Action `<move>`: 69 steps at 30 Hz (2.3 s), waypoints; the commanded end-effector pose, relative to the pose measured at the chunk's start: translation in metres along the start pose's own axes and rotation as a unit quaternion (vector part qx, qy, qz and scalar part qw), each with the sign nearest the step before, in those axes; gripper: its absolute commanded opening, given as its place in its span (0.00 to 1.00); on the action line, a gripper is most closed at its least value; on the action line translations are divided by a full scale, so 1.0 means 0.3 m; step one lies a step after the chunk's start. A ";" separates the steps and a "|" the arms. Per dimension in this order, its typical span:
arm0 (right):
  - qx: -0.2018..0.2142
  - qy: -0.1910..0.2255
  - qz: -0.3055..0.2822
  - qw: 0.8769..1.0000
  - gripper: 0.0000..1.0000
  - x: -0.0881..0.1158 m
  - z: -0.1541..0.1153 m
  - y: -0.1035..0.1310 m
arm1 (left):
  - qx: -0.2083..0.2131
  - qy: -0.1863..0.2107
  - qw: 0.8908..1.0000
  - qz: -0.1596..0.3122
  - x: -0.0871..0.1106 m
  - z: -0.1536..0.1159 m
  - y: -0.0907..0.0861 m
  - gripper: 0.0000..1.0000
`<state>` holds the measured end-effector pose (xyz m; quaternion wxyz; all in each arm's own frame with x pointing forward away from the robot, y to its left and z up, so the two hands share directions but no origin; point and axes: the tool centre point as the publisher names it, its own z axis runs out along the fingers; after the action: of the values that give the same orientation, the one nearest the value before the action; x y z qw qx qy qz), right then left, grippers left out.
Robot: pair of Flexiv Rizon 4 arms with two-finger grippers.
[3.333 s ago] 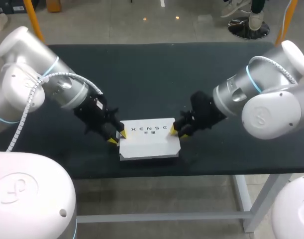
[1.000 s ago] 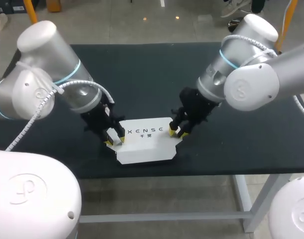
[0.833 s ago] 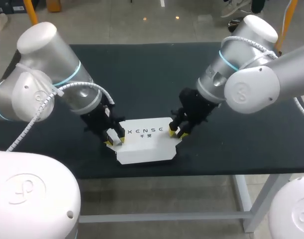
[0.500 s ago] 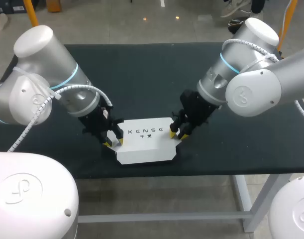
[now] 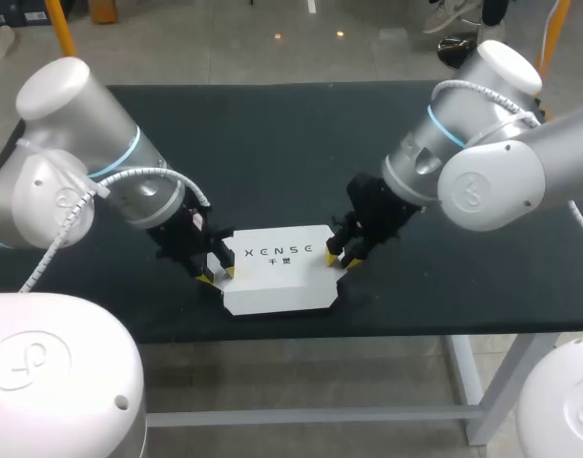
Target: Assemble the packaging by folding the flat box into shape, placing the metal phone stand inside, and closing the box properly
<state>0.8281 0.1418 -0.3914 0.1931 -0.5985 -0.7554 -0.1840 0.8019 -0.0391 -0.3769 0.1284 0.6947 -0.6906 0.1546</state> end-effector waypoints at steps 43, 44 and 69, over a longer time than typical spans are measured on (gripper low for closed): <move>-0.047 0.071 -0.023 0.996 0.42 0.042 0.036 0.003 | 0.025 0.097 0.995 0.006 0.026 0.039 -0.016 0.49; -0.047 0.071 -0.023 0.996 0.41 0.042 0.036 0.003 | 0.027 0.094 0.995 0.005 0.028 0.039 -0.015 0.50; -0.047 0.071 -0.023 0.996 0.40 0.042 0.036 0.003 | 0.027 0.095 0.995 0.005 0.028 0.040 -0.015 0.50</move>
<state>0.8257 0.1551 -0.3919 0.2103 -0.5768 -0.7437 -0.2644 0.8065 -0.0466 -0.3810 0.1741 0.6767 -0.6741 0.2396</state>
